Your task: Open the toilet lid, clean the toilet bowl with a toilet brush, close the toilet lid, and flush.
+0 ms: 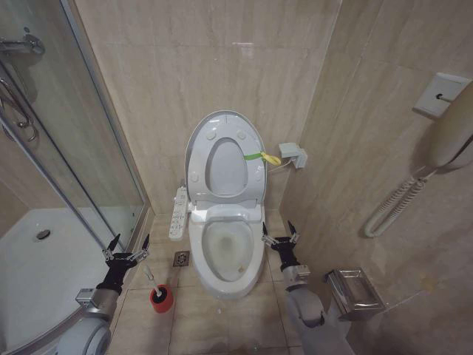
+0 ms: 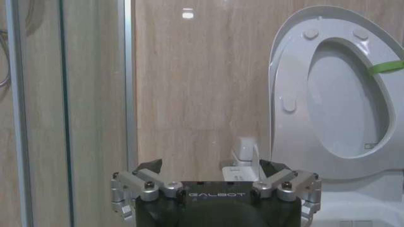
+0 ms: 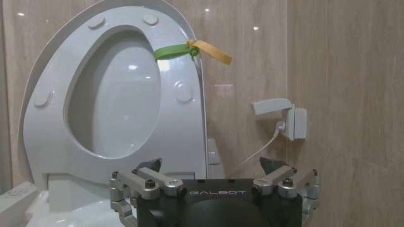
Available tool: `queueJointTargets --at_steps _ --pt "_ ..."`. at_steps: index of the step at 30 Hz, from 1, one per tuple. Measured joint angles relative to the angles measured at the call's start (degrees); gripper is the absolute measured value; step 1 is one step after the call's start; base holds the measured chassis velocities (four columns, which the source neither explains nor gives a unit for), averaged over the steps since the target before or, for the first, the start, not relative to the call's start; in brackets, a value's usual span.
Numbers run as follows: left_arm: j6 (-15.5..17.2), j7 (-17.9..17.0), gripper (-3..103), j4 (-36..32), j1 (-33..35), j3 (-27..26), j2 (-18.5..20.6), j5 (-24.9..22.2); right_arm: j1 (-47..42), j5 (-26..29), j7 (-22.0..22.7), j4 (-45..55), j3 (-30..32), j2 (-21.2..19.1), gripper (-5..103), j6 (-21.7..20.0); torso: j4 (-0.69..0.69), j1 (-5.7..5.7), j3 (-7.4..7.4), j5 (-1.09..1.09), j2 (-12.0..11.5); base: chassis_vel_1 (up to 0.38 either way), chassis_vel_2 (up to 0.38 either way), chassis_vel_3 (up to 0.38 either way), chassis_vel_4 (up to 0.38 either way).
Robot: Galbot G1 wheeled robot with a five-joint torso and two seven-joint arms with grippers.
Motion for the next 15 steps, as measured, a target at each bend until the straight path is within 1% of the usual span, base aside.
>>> queueJointTargets --at_steps 15 --pt "0.00 0.00 100 0.00 0.00 0.00 0.00 0.00 0.00 0.00 0.00 0.00 0.00 0.00 100 0.00 0.00 0.00 0.00 0.00 0.00 0.000 0.000 0.000 0.000"
